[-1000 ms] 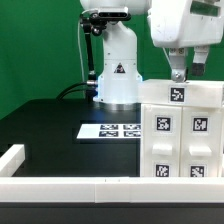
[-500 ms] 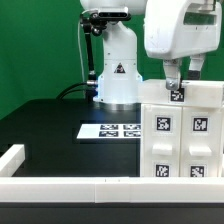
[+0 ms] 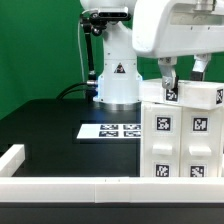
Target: Assemble cabinet
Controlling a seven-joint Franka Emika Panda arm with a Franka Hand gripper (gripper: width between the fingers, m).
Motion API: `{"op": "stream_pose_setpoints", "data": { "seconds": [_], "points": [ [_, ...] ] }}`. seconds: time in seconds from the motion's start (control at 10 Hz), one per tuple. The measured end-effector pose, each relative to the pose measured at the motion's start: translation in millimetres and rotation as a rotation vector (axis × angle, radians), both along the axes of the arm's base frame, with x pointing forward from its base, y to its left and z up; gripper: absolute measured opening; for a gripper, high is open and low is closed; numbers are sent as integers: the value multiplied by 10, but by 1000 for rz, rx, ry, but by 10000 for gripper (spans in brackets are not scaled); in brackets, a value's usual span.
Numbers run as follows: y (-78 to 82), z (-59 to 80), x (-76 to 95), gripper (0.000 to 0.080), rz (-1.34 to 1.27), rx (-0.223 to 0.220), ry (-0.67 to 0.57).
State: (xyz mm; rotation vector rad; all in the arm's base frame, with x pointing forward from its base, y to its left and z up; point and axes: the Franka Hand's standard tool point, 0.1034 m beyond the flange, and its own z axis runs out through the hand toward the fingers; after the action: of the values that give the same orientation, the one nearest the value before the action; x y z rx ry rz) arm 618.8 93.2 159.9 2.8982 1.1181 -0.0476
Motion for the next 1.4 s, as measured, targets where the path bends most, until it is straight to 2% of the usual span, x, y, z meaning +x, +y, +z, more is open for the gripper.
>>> {"op": "stream_pose_setpoints", "data": {
  "seconds": [0.5,1.0,1.1,1.2,1.3,1.4],
  "points": [
    [-97,9,9,550,-676,7,-24],
    [-84,11,8,550,-1059,6,-32],
    [-77,15,10,550,-1223,21,-26],
    [-115,-3,19,550,-1446,68,4],
    [-137,10,29,550,-1608,86,19],
    [-115,9,30,550,-1679,77,25]
  ]
}}
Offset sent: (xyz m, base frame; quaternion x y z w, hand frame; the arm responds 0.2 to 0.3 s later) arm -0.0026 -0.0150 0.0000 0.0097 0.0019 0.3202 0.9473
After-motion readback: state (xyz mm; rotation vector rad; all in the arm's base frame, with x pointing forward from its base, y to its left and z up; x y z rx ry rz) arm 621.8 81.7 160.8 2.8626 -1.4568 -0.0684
